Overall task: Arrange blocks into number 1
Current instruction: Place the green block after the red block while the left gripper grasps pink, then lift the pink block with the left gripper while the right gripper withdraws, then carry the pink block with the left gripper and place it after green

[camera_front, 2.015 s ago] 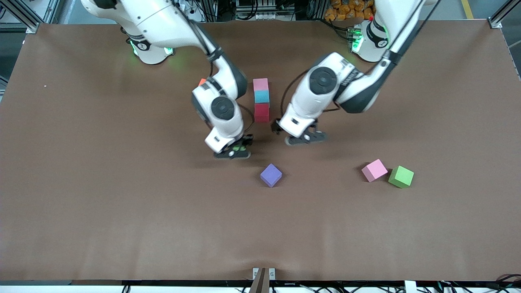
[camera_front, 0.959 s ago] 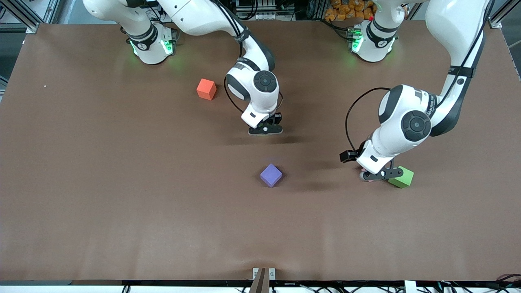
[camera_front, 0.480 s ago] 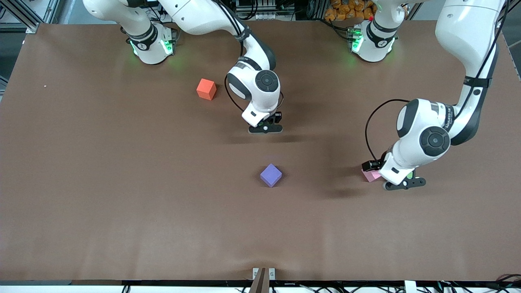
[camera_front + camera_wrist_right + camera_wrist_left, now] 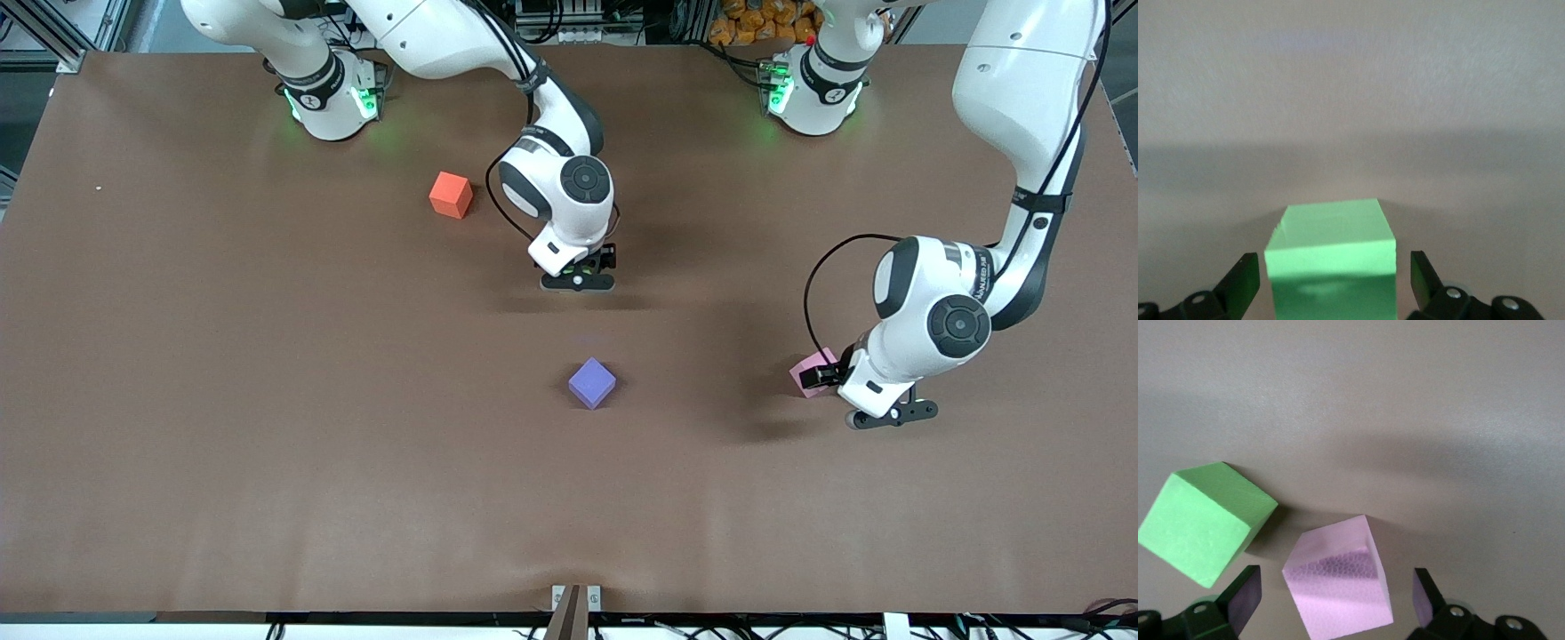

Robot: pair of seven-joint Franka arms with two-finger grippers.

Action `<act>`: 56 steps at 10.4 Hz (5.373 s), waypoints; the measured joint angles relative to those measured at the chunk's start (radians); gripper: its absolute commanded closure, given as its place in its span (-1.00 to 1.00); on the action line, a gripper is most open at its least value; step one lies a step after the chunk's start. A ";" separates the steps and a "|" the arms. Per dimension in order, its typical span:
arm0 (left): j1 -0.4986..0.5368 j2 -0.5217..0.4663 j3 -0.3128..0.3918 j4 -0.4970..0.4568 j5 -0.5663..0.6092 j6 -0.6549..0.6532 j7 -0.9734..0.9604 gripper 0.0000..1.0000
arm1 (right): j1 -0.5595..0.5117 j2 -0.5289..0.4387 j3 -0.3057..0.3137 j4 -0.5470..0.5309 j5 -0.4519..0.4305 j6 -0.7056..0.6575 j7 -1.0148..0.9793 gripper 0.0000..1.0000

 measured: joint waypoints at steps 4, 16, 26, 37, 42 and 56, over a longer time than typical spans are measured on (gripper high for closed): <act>0.001 0.021 0.014 0.000 -0.006 0.000 -0.015 -1.00 | -0.158 -0.113 -0.009 0.019 0.000 -0.055 -0.009 -1.00; -0.011 0.082 -0.005 0.002 -0.012 0.032 0.022 1.00 | -0.822 -0.355 0.035 0.012 -0.015 -0.361 -0.906 -1.00; -0.278 -0.008 -0.176 0.036 -0.013 -0.017 -0.138 1.00 | -0.873 -0.665 -0.009 0.014 -0.014 -0.572 -1.047 -1.00; -0.550 0.219 -0.109 0.254 -0.066 -0.003 -0.345 1.00 | -0.870 -0.657 -0.010 0.136 -0.014 -0.712 -1.062 -1.00; -0.589 0.238 -0.096 0.257 -0.066 0.000 -0.343 1.00 | -0.873 -0.653 -0.016 0.136 -0.014 -0.700 -1.057 -1.00; -0.600 0.176 -0.082 0.323 -0.066 0.015 -0.344 -1.00 | -0.874 -0.637 -0.019 0.143 -0.014 -0.670 -1.057 -1.00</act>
